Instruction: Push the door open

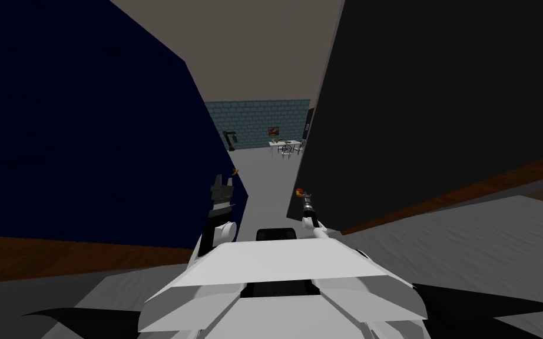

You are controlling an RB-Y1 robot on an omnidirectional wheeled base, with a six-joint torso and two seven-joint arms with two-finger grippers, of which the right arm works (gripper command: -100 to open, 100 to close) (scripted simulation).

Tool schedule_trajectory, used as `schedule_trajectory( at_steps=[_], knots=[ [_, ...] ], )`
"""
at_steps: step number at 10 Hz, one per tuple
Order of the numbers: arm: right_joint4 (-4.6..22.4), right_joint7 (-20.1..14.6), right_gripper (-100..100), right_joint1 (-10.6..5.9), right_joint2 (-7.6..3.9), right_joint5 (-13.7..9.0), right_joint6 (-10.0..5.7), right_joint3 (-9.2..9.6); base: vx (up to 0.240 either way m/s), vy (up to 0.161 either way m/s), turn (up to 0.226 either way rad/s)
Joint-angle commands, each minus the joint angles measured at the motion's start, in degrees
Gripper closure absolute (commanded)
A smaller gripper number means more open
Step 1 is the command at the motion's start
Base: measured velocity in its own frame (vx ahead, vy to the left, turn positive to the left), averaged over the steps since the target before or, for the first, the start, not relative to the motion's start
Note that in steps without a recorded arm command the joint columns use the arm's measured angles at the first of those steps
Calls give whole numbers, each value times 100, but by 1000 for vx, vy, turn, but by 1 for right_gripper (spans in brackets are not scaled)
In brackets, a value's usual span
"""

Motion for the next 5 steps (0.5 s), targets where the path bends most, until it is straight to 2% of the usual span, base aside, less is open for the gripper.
schedule_trajectory(
  at_steps=[1, 5],
  knots=[
    [-61, 48, 100, 9, -52, -74, 14, -148, 198, 83, -63],
    [-31, 129, 100, 14, -58, -203, 2, -389, 200, 81, -72]
  ],
)
